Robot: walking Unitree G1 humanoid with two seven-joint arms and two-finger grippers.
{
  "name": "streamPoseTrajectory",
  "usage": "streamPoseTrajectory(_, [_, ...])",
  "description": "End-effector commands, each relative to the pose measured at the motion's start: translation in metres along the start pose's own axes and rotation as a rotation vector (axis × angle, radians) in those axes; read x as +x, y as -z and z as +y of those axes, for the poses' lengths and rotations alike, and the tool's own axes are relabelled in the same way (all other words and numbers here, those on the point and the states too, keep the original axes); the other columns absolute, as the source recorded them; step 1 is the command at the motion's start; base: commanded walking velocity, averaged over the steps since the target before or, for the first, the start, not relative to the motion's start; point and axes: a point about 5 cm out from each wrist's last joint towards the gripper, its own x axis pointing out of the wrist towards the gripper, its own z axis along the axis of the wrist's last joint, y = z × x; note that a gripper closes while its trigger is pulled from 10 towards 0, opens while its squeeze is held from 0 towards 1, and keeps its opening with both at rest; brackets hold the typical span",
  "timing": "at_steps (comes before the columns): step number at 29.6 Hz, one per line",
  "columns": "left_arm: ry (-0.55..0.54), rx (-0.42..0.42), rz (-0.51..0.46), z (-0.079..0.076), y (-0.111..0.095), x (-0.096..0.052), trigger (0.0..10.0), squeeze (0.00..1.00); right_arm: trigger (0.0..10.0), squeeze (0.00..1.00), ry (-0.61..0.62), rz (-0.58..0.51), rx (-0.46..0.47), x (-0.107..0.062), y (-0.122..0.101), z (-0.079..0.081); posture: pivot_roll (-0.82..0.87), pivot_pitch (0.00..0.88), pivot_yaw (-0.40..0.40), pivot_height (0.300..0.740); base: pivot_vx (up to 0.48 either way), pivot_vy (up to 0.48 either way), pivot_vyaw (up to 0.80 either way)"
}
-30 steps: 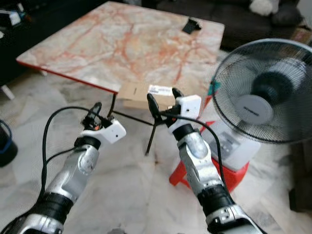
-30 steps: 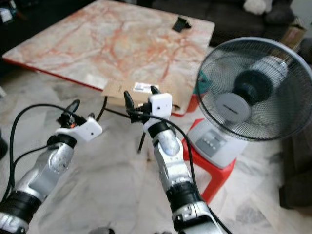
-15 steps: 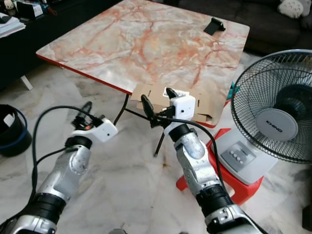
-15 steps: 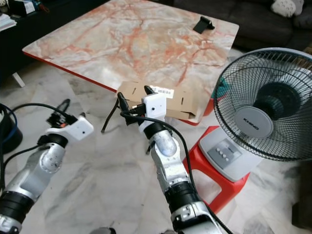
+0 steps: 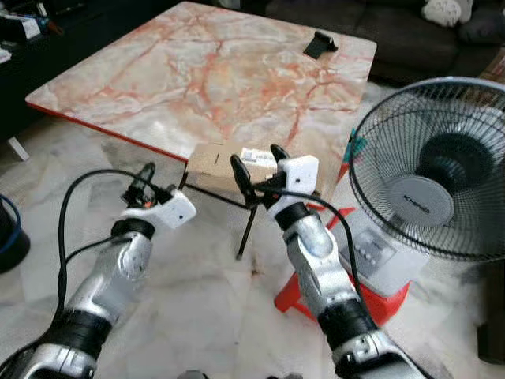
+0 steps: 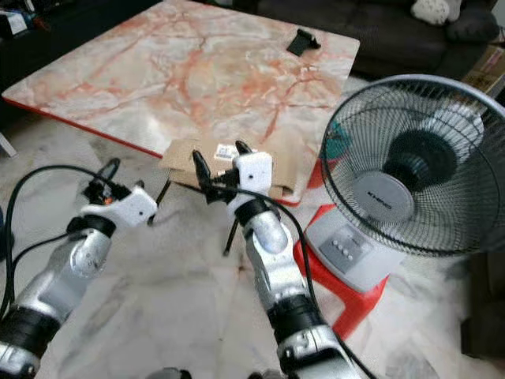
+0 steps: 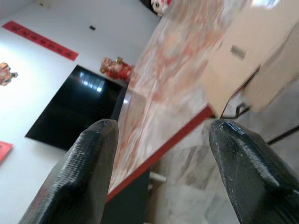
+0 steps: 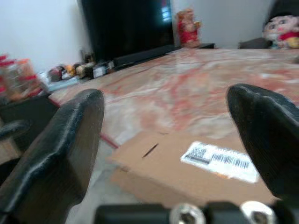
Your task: Picking trash to rubbish bin
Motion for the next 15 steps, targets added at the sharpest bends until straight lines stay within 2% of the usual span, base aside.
streamPoseTrajectory(1, [0.011, 0.004, 0.002, 0.0010, 0.0025, -0.0011, 10.0, 0.00, 10.0, 0.00, -0.027, -0.027, 0.017, 0.0067, -0.0054, 0.0110, 0.09, 0.163, -0.063, 0.740, 0.304, 0.000, 0.00])
streamPoseTrajectory(10, [0.015, -0.002, -0.004, -0.0003, 0.0013, -0.0011, 10.0, 0.00, 10.0, 0.00, -0.033, -0.020, 0.034, 0.0068, -0.0045, 0.0117, 0.09, 0.162, -0.065, 0.740, 0.317, 0.000, 0.00])
streamPoseTrajectory(15, [0.017, -0.002, -0.005, -0.0006, 0.0010, -0.0010, 10.0, 0.00, 10.0, 0.00, -0.038, -0.020, 0.029, 0.0071, -0.0050, 0.0124, 0.09, 0.162, -0.065, 0.740, 0.326, 0.000, -0.51])
